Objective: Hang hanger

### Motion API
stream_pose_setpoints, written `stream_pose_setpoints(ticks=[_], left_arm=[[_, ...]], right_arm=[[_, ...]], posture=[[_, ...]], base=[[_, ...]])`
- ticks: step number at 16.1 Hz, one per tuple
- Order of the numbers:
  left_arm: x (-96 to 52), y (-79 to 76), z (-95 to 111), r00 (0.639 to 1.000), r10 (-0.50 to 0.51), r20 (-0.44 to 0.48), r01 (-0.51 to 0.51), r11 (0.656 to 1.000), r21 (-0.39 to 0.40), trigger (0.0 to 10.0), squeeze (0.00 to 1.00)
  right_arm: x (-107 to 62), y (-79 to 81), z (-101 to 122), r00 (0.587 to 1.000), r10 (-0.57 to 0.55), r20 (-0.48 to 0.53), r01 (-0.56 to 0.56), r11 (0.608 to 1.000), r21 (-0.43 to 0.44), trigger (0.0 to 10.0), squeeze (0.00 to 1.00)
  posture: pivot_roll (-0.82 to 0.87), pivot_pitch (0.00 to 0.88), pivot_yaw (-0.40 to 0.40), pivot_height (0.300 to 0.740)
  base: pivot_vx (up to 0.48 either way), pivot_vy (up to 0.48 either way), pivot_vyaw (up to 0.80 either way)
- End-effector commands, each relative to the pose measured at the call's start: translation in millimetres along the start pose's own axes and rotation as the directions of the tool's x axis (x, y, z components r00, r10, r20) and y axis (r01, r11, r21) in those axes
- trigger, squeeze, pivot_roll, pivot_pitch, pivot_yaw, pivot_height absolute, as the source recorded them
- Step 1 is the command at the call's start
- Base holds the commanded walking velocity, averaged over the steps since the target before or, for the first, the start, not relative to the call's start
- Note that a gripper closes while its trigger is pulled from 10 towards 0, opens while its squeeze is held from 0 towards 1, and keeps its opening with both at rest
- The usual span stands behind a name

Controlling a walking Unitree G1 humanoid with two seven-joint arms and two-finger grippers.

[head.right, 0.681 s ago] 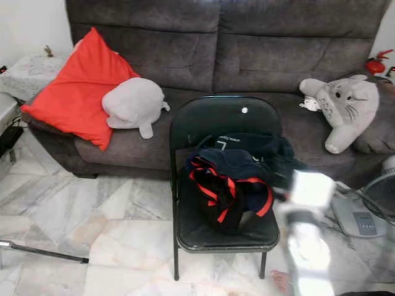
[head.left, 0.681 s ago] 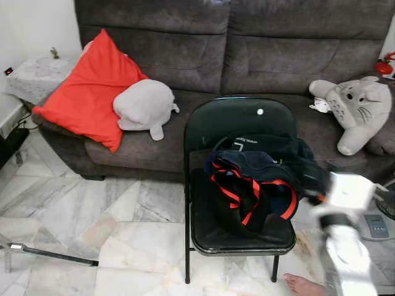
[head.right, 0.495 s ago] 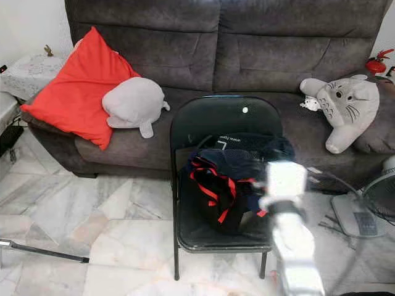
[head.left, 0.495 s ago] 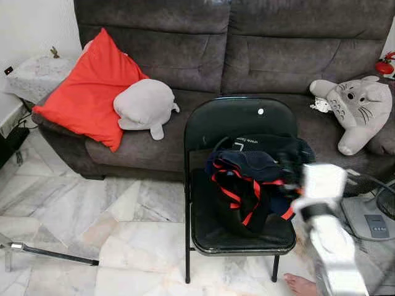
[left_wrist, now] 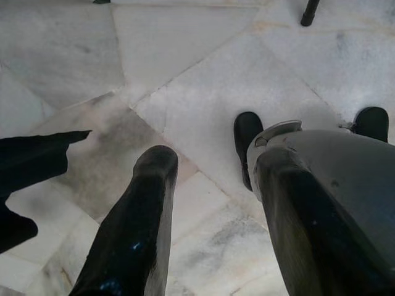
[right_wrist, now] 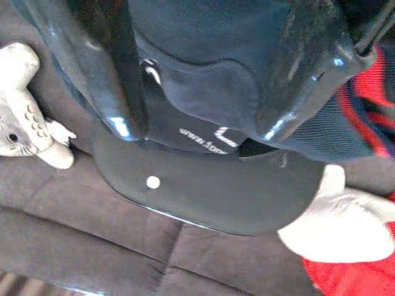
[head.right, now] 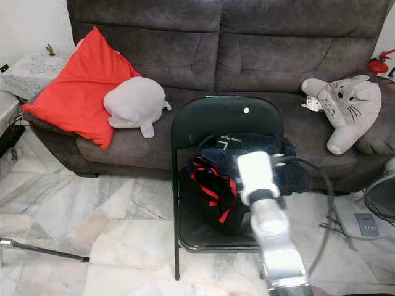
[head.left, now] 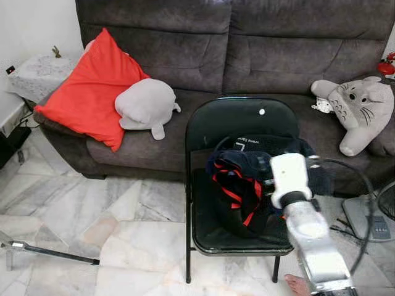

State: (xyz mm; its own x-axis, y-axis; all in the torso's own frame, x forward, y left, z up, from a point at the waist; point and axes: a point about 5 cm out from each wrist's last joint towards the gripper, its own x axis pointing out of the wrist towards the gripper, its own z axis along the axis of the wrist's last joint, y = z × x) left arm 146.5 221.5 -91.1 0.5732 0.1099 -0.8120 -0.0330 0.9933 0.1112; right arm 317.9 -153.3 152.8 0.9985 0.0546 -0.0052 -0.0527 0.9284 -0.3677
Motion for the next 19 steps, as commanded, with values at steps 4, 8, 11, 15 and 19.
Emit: stream_pose_setpoints(ticks=[4, 8, 11, 15, 19], left_arm=[[-1.8, -10.0, -11, 0.999, -0.009, -0.043, 0.01, 1.0, 0.019, 10.0, 0.0], [-0.6, -6.5, -7, 0.999, -0.011, -0.039, 0.012, 1.0, 0.02, 10.0, 0.0], [-0.4, -4.6, -5, 0.999, -0.004, -0.034, 0.005, 1.0, 0.019, 10.0, 0.0], [-0.8, -3.3, -6, 0.999, -0.005, -0.035, 0.006, 1.0, 0.018, 10.0, 0.0], [-1.1, -4.5, -8, 0.999, -0.015, -0.039, 0.015, 1.0, 0.02, 10.0, 0.0]], right_arm=[[-18.1, 12.4, 1, 0.996, 0.063, -0.056, -0.071, 0.983, -0.169, 10.0, 0.0], [-26.2, 7.7, -3, 0.994, 0.023, -0.111, -0.046, 0.978, -0.204, 10.0, 0.0], [-23.7, -2.3, 4, 0.994, -0.042, -0.103, 0.019, 0.976, -0.217, 10.0, 0.0], [-21.6, -2.8, 7, 0.994, -0.039, -0.101, 0.016, 0.976, -0.217, 10.0, 0.0], [-24.0, 7.6, -2, 0.986, 0.033, -0.162, -0.069, 0.972, -0.224, 10.0, 0.0]], posture=[[-0.08, 0.122, 0.008, 0.74], [-0.09, 0.126, 0.004, 0.74], [-0.09, 0.13, 0.002, 0.74], [-0.09, 0.131, 0.001, 0.74], [-0.09, 0.132, 0.0, 0.74]], base=[[0.0, 0.0, 0.0], [0.0, 0.0, 0.0], [0.0, 0.0, 0.0], [0.0, 0.0, 0.0], [0.0, 0.0, 0.0]])
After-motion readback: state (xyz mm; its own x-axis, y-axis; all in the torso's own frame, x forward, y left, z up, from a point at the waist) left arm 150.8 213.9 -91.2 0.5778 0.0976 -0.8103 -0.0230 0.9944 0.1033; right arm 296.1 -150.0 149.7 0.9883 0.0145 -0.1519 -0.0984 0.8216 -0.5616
